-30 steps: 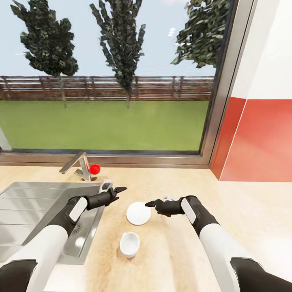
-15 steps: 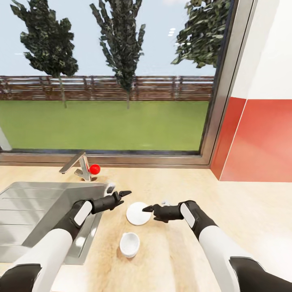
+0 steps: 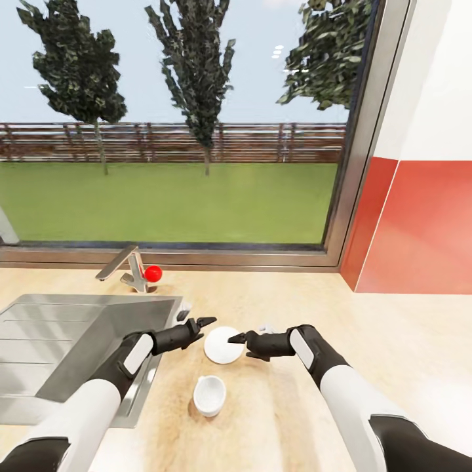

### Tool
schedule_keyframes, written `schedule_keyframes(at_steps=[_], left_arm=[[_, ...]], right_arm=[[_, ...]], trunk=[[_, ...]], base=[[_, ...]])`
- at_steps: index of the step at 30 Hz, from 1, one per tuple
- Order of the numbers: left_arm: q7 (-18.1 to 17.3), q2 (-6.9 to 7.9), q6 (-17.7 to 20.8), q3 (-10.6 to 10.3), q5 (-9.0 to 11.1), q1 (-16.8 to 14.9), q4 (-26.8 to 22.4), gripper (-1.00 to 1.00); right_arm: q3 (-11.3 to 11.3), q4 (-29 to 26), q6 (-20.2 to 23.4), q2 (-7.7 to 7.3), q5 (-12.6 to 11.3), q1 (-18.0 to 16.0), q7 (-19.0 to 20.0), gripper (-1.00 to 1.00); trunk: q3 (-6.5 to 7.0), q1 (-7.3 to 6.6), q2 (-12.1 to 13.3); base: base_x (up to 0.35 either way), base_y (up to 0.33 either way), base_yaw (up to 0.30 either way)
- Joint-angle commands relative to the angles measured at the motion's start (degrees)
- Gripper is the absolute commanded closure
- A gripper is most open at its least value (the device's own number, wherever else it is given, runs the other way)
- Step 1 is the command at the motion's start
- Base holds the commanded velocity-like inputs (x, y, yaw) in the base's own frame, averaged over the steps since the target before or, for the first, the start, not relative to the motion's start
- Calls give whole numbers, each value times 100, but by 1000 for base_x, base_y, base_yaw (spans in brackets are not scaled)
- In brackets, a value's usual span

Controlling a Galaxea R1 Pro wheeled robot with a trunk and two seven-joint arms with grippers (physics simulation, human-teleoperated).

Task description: Set up a coffee station on the kitchen countertop: keep the coffee maker on the countertop, move the bottle of coffee from the kitchen shelf to the counter next to the coffee maker, place a paper coffee filter on top of the coffee maker, put the saucer next to the coffee maker with the coffee cup on the saucer, and place the electric kettle next to the coffee maker.

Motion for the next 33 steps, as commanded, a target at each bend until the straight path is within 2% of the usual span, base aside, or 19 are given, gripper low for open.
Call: schedule_keyframes(at_steps=[1, 7, 17, 25, 33], left_arm=[[-6, 2, 30, 8, 16, 0, 1, -100], [3, 0, -146, -1, 15, 23, 9, -100], [5, -1, -199, 4, 14, 34, 8, -100], [5, 1, -200, 6, 15, 35, 7, -100], [5, -4, -201, 6, 15, 126, 7, -100]], right_arm=[[-48, -2, 36, 8, 27, -5, 14, -100], [-47, -2, 36, 40, 27, -5, 14, -100], [-47, 1, 36, 57, 27, -5, 14, -100], [-54, 7, 36, 51, 34, -5, 7, -100], [-56, 119, 36, 49, 51, -5, 6, -100]], trunk=[[-13, 4, -13], [-13, 4, -13], [-13, 4, -13], [-13, 4, -13], [-13, 4, -13]], base=[[0, 0, 0], [0, 0, 0], [6, 0, 0], [214, 0, 0], [42, 0, 0]])
